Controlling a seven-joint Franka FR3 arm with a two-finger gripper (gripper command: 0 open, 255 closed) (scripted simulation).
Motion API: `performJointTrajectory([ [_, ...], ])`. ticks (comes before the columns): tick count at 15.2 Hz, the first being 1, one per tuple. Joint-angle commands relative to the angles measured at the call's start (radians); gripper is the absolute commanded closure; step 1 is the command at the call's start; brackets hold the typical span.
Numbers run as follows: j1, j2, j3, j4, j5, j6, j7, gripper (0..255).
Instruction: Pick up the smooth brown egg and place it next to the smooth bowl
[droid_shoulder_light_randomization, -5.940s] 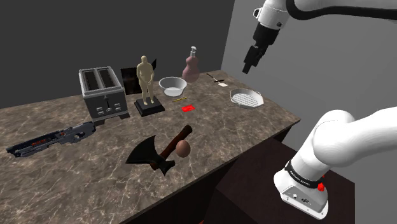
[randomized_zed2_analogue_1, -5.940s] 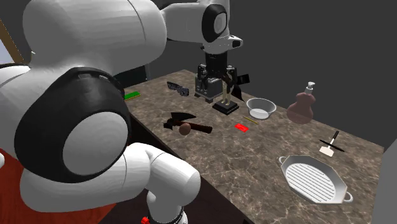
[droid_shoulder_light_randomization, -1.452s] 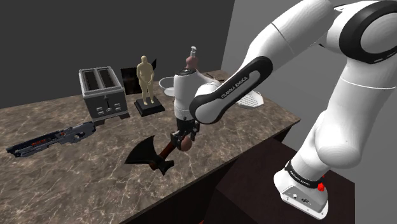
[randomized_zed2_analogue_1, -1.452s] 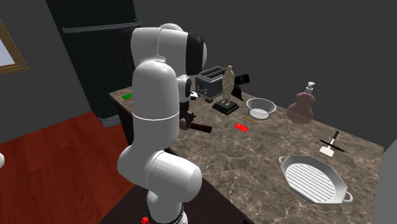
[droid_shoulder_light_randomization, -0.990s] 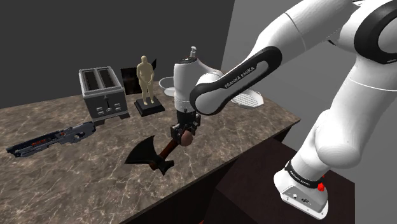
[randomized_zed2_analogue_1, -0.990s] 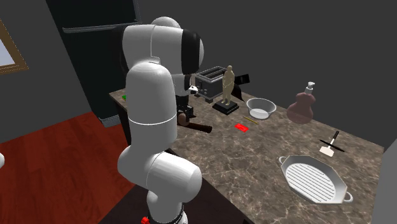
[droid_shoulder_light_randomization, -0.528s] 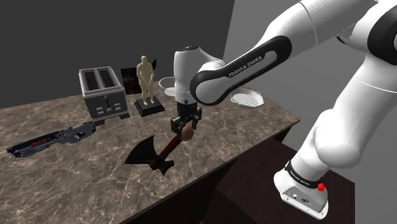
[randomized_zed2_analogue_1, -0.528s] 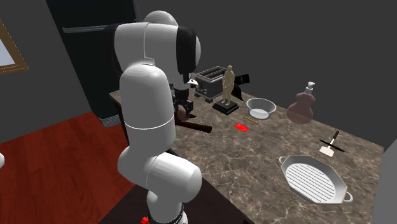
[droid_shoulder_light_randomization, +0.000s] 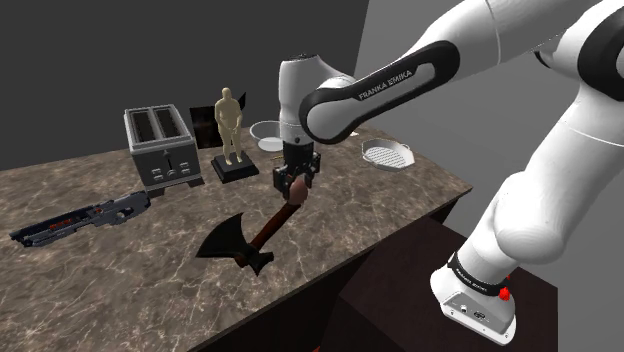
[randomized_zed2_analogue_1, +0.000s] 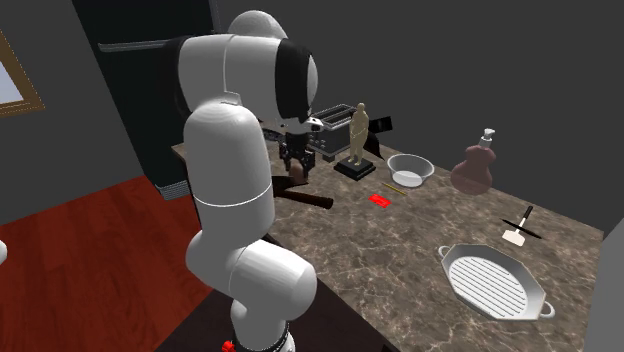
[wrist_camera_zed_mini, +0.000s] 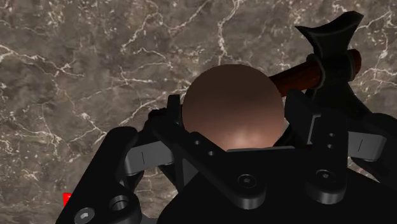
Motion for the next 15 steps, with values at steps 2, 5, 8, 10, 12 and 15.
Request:
performJointTrajectory([
  [2, -0.036, 0.019, -0.036, 0.026, -0.012, -0.009, -0.066, 255],
  [5, -0.072, 0.048, -0.070, 0.062, -0.025, -0.018, -0.129, 255],
  [8, -0.106, 0.084, -0.103, 0.108, -0.038, -0.029, -0.189, 255],
  [10, -0.129, 0.111, -0.123, 0.145, -0.046, -0.038, -0.228, 255],
  [12, -0.151, 0.142, -0.141, 0.186, -0.053, -0.049, -0.266, 255],
  [15, -0.183, 0.193, -0.168, 0.257, -0.062, -0.068, -0.321, 255],
])
